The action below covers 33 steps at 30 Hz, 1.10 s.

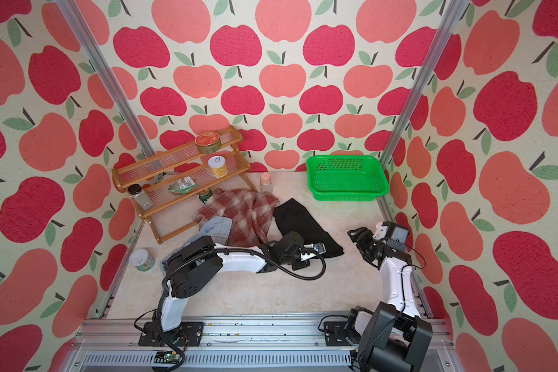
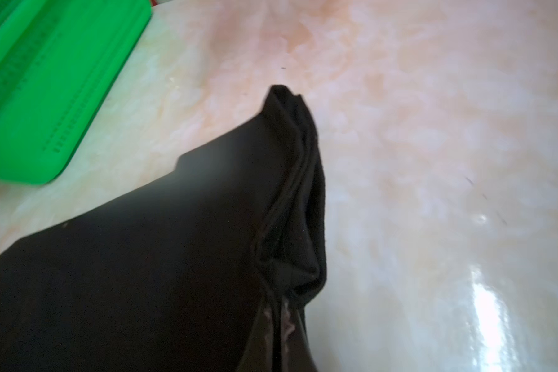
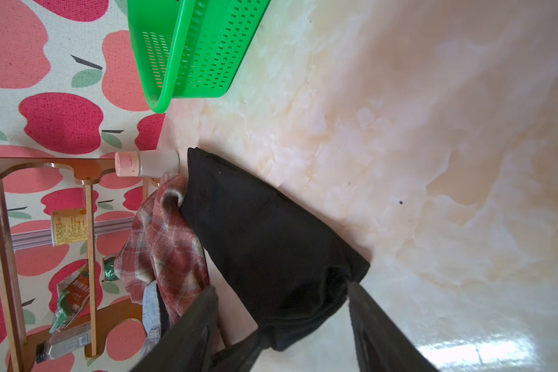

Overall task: Roll up the skirts
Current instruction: Roll the skirt at the center of the board.

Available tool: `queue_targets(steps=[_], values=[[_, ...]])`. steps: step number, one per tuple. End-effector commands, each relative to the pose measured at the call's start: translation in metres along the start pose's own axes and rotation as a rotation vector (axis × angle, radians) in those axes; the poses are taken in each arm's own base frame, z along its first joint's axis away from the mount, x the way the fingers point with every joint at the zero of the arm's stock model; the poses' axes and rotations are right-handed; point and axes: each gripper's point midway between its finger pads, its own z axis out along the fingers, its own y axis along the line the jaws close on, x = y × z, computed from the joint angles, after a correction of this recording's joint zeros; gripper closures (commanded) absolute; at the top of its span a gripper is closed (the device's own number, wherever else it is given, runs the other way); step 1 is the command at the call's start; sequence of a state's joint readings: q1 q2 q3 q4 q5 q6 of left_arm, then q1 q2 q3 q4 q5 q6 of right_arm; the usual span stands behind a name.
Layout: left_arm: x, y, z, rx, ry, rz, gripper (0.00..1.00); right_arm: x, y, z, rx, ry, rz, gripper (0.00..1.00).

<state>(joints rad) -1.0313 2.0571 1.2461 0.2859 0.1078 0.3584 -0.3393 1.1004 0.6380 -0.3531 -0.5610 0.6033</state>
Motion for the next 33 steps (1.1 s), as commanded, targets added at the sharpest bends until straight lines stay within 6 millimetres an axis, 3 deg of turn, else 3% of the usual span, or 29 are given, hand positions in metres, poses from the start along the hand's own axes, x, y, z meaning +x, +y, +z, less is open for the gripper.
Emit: queue_targets(steps=[1, 5, 8, 11, 15, 22, 28, 33], values=[[-0.004, 0.020, -0.017, 0.011, -0.051, -0.278, 1.00, 0.015, 0.010, 0.007, -0.038, 0.061, -0.060, 0.32], [0.005, 0.047, -0.025, -0.017, -0.108, -0.468, 1.00, 0.027, 0.021, 0.014, -0.056, 0.098, -0.123, 0.32], [0.019, 0.054, -0.021, -0.017, -0.073, -0.542, 1.00, 0.034, 0.028, 0.016, -0.067, 0.121, -0.152, 0.31], [0.032, 0.049, -0.014, -0.012, -0.019, -0.572, 1.00, 0.043, 0.028, 0.019, -0.059, 0.144, -0.180, 0.31], [0.046, 0.044, -0.008, -0.031, 0.039, -0.618, 1.00, 0.055, 0.015, 0.028, -0.028, 0.183, -0.165, 0.31], [0.088, 0.056, -0.011, -0.198, 0.125, -0.776, 1.00, 0.066, -0.001, 0.052, -0.034, 0.248, -0.104, 0.30], [0.098, 0.048, -0.008, -0.224, 0.144, -0.805, 1.00, 0.071, 0.007, 0.069, -0.034, 0.298, -0.145, 0.30], [0.102, 0.052, -0.008, -0.247, 0.135, -0.834, 1.00, 0.077, 0.002, 0.092, -0.013, 0.319, -0.145, 0.31]])
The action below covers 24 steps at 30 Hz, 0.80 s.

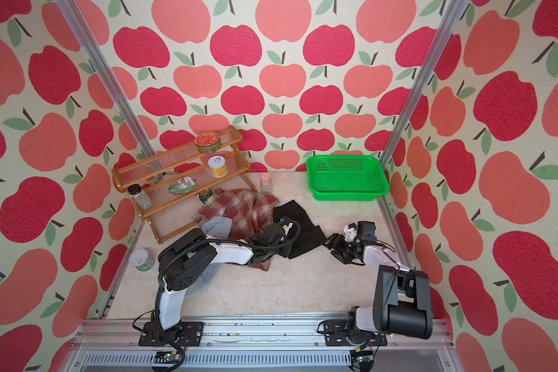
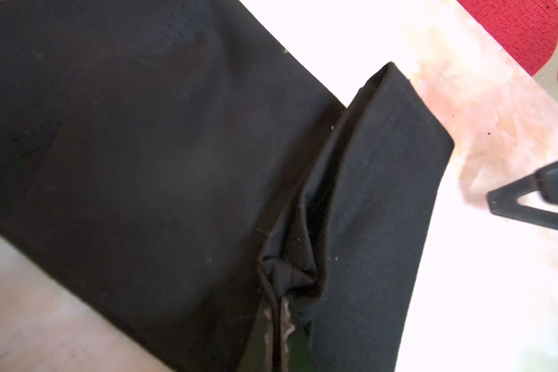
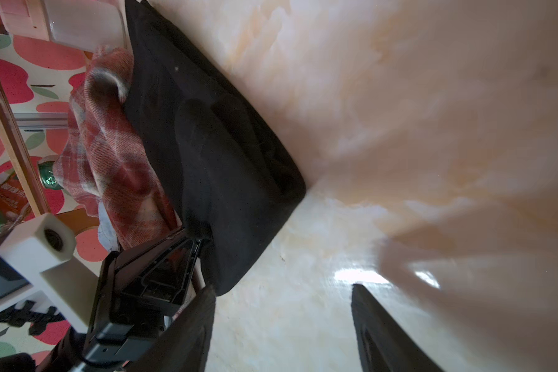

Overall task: Roll up the skirts
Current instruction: Roll the skirt at the center of the board.

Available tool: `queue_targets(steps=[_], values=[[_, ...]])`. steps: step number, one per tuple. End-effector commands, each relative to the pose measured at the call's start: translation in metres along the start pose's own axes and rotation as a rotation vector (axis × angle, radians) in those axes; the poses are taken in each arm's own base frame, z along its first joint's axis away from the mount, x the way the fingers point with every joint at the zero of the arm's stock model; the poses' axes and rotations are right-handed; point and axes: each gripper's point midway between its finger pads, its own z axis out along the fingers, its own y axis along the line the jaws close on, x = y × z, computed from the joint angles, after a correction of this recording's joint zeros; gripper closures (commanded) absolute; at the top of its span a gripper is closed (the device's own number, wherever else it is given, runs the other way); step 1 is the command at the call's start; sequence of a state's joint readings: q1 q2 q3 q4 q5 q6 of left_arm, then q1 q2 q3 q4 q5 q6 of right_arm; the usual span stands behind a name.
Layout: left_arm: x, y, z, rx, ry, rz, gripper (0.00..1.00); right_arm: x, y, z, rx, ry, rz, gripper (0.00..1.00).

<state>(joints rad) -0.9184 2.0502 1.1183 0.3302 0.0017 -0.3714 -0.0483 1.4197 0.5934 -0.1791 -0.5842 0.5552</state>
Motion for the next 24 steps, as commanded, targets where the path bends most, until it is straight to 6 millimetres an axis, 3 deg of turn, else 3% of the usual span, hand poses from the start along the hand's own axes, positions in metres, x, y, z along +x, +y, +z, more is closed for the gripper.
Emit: queue_targets(steps=[1, 8, 16, 18, 20, 21, 24], values=[[0.023, 0.016, 0.006, -0.064, 0.045, -0.038, 1.00, -0.013, 0.002, 0.013, -0.004, -0.030, -0.013, 0.31], [0.024, 0.020, 0.004, -0.072, 0.043, -0.055, 1.00, -0.019, -0.010, 0.037, 0.008, -0.029, 0.023, 0.35], [0.030, 0.023, 0.008, -0.057, 0.069, -0.067, 0.99, -0.024, -0.016, 0.064, -0.044, -0.020, 0.078, 0.45], [0.028, 0.022, 0.009, -0.047, 0.072, -0.063, 0.97, -0.025, -0.016, 0.066, -0.052, -0.023, 0.085, 0.52], [0.029, 0.022, 0.010, -0.035, 0.080, -0.067, 0.88, -0.027, -0.012, 0.068, -0.071, -0.025, 0.086, 0.65], [0.028, 0.022, 0.010, -0.029, 0.079, -0.069, 0.76, -0.027, -0.010, 0.068, -0.079, -0.025, 0.086, 0.72], [0.019, 0.018, 0.006, -0.007, 0.040, -0.044, 0.58, -0.030, -0.005, 0.065, -0.084, -0.026, 0.079, 0.79]])
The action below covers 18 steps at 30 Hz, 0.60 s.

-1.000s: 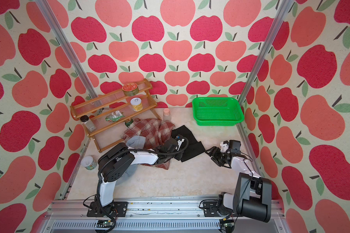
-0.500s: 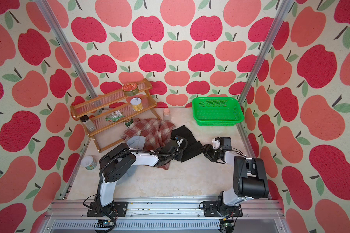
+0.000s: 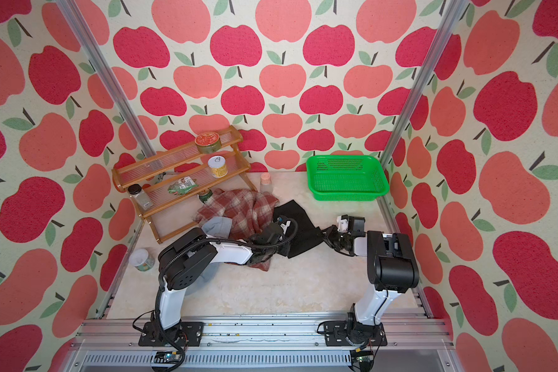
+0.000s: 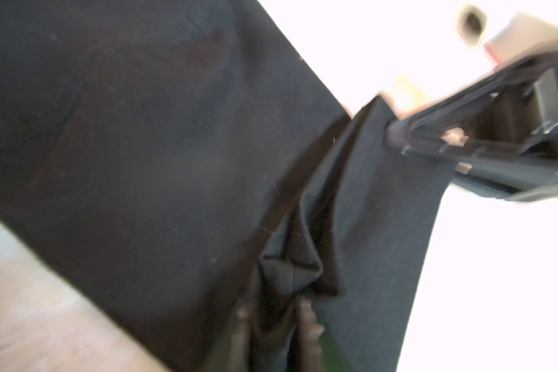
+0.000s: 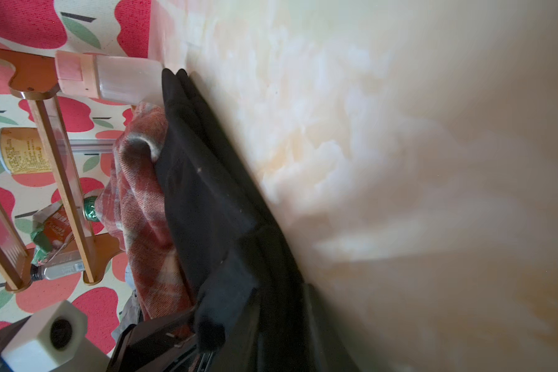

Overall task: Roll up the skirts
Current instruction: Roll the skirt at the center of the board.

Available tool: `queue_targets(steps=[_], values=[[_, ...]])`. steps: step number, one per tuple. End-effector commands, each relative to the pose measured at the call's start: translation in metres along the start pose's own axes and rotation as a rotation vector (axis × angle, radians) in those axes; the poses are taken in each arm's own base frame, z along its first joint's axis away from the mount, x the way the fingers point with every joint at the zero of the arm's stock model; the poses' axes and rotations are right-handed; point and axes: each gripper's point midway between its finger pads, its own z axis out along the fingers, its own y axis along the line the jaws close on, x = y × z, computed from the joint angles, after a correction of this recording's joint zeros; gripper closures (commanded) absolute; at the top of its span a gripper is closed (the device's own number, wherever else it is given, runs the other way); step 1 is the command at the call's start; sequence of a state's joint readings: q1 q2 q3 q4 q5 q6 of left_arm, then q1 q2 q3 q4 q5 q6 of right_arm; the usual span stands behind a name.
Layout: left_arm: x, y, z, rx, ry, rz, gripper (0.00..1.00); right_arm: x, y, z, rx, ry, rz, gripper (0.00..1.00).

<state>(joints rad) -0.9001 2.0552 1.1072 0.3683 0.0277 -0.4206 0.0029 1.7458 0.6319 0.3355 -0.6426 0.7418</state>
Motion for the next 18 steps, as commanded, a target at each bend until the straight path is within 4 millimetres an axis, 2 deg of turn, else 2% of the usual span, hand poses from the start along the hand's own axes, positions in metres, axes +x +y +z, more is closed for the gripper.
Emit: queue_targets(steps=[1, 3, 7, 10, 11, 14, 18], values=[[0.018, 0.015, 0.002, -0.028, 0.041, 0.033, 0.56, 0.016, -0.017, 0.002, 0.070, 0.042, 0.065, 0.81], [0.006, 0.013, -0.006, -0.038, 0.007, 0.091, 0.51, 0.015, -0.012, -0.001, 0.068, 0.042, 0.057, 0.87], [-0.026, 0.007, -0.031, -0.092, -0.088, 0.283, 0.49, 0.013, 0.000, -0.009, 0.065, 0.048, 0.044, 0.90], [-0.048, -0.009, -0.053, -0.151, -0.190, 0.525, 0.48, 0.012, 0.007, -0.014, 0.066, 0.060, 0.035, 0.90], [-0.052, -0.017, -0.060, -0.164, -0.225, 0.605, 0.43, 0.012, 0.010, -0.016, 0.067, 0.063, 0.032, 0.90], [-0.055, -0.049, -0.077, -0.144, -0.318, 0.809, 0.43, 0.011, 0.015, -0.020, 0.069, 0.069, 0.024, 0.91], [-0.030, -0.094, -0.084, -0.061, -0.339, 1.050, 0.42, 0.010, 0.021, -0.024, 0.068, 0.072, 0.017, 0.91]])
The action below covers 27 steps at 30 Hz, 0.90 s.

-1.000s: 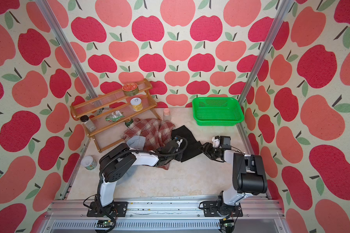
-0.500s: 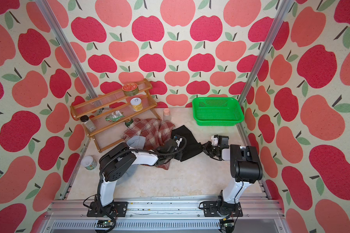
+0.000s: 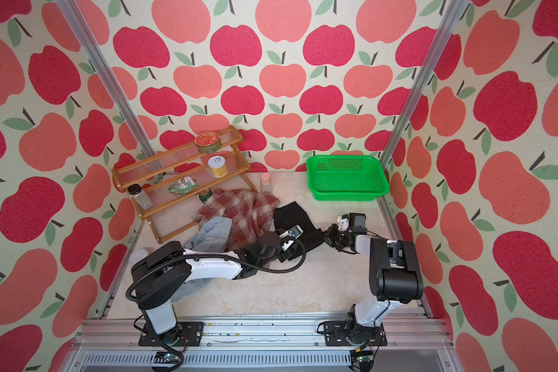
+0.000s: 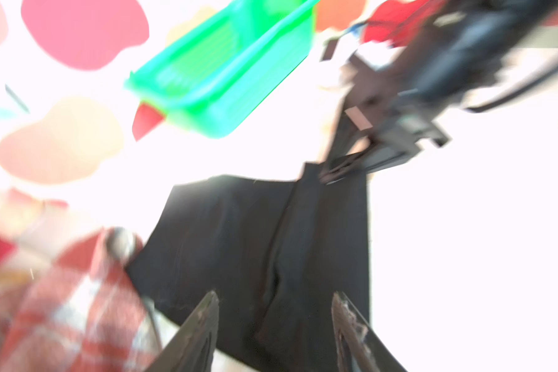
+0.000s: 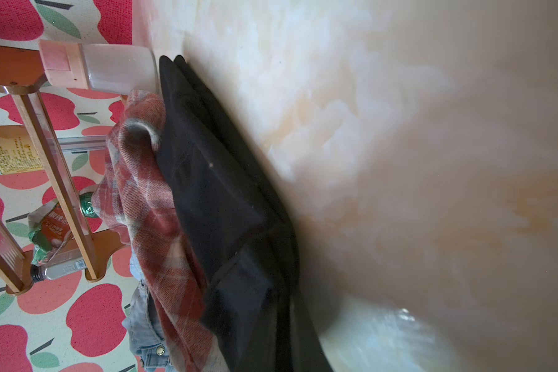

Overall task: Roll up the skirts
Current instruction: Roll the skirt at the center of the board.

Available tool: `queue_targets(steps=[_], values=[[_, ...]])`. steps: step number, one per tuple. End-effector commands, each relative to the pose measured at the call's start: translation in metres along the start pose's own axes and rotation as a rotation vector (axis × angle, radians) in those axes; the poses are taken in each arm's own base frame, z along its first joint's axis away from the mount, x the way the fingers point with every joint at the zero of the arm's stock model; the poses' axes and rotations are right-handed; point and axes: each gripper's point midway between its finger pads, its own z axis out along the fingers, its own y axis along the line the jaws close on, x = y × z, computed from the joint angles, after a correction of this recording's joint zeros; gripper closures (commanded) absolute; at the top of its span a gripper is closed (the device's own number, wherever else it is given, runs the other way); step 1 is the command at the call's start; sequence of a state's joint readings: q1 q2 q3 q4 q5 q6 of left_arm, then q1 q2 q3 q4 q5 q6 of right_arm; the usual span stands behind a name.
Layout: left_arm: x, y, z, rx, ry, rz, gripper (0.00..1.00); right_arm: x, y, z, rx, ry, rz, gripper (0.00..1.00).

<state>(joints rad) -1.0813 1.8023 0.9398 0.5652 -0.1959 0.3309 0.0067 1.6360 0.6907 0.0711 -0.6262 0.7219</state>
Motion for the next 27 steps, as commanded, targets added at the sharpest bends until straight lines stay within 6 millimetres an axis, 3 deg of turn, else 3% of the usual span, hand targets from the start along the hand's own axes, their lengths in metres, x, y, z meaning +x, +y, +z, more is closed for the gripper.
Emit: queue_targets(steps=[1, 2, 3, 15, 27], values=[[-0.008, -0.028, -0.007, 0.036, -0.048, 0.286, 0.42, 0.003, 0.008, -0.006, 0.013, 0.021, -0.025, 0.91], [-0.008, -0.041, -0.007, 0.065, -0.053, 0.318, 0.41, 0.002, 0.010, -0.008, 0.015, 0.021, -0.028, 0.91], [-0.006, -0.050, -0.007, 0.086, -0.059, 0.340, 0.25, 0.001, 0.011, -0.009, 0.016, 0.021, -0.032, 0.91], [0.026, -0.085, 0.021, 0.180, 0.033, 0.383, 0.23, -0.001, 0.014, -0.013, 0.031, 0.025, -0.044, 0.90], [0.062, -0.070, 0.049, 0.124, 0.191, 0.358, 0.25, -0.001, 0.015, -0.014, 0.011, 0.017, -0.045, 0.90]])
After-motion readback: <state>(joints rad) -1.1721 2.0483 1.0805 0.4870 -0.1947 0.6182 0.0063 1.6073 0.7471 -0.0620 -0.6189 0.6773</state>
